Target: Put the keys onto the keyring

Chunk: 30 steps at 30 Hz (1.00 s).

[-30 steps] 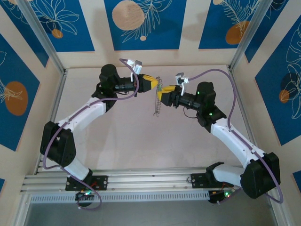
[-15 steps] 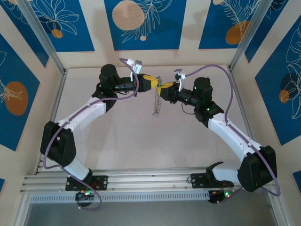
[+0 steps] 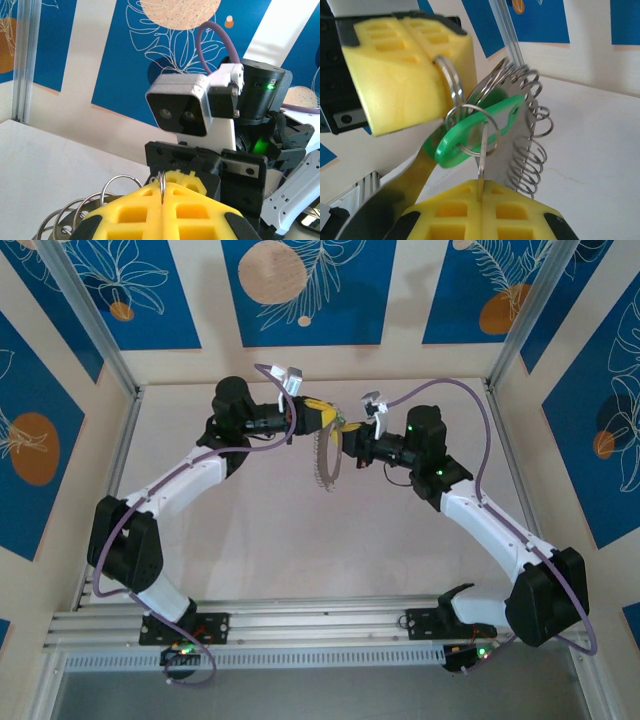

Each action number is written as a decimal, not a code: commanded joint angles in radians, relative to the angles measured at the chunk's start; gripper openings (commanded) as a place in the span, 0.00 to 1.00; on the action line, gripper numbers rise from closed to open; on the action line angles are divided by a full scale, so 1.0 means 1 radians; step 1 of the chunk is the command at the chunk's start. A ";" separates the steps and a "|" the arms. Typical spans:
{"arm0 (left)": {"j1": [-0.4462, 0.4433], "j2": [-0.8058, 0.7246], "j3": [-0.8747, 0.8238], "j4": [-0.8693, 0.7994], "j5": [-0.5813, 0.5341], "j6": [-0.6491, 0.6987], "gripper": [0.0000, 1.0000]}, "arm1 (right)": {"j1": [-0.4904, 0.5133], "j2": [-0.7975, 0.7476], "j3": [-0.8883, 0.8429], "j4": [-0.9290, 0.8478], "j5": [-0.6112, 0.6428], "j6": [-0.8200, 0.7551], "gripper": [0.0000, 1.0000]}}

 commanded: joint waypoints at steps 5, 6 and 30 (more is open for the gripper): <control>-0.009 -0.035 0.024 0.044 -0.046 0.010 0.00 | 0.047 0.013 0.029 -0.038 -0.059 -0.056 0.00; -0.009 -0.036 0.024 0.042 -0.047 0.011 0.00 | 0.050 0.014 0.032 -0.042 -0.059 -0.060 0.00; -0.010 -0.047 -0.068 0.233 -0.108 -0.096 0.00 | -0.072 -0.127 0.007 -0.222 -0.074 0.007 0.38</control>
